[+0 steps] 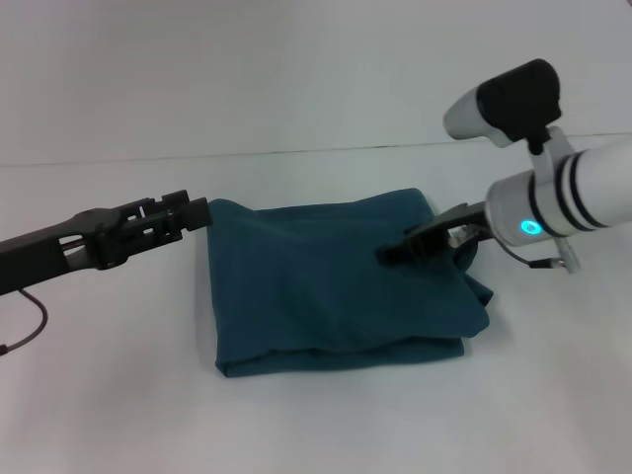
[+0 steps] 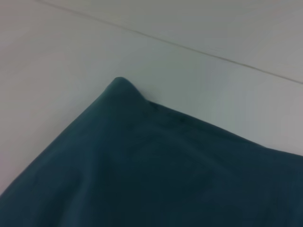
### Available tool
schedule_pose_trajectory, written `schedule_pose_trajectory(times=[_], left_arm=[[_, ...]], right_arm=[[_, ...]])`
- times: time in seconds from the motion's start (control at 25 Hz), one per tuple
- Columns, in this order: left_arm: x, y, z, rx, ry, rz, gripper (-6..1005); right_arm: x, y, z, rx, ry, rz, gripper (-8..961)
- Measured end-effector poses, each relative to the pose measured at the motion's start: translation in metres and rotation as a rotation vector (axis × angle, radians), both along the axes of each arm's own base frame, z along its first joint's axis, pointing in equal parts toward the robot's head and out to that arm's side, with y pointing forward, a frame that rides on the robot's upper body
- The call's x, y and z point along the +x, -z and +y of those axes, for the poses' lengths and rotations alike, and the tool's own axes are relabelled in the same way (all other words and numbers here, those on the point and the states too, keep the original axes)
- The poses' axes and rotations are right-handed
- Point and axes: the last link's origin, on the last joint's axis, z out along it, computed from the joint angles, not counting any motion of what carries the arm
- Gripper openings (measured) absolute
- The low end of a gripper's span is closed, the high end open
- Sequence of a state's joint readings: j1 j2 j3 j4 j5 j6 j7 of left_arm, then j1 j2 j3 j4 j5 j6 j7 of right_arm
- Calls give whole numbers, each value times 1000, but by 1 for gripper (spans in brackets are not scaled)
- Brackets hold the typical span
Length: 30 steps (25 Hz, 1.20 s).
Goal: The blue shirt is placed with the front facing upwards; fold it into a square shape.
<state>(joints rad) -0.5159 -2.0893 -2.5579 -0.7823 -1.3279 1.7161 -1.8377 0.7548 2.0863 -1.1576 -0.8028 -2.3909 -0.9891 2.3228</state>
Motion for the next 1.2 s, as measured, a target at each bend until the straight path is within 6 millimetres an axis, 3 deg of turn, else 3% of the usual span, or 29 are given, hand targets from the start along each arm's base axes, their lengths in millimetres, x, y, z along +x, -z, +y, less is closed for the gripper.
schedule_pose_trajectory(times=[0.28, 0.72, 1.2], left_arm=[[0, -1, -1, 4, -3, -16, 681], [-1, -3, -3, 13, -17, -45, 681], [0, -6, -2, 26, -15, -50, 682]], right_arm=[[8, -12, -20, -66, 7, -8, 609], [29, -11, -37, -137, 59, -75, 610], [-19, -30, -24, -58, -85, 61, 610]])
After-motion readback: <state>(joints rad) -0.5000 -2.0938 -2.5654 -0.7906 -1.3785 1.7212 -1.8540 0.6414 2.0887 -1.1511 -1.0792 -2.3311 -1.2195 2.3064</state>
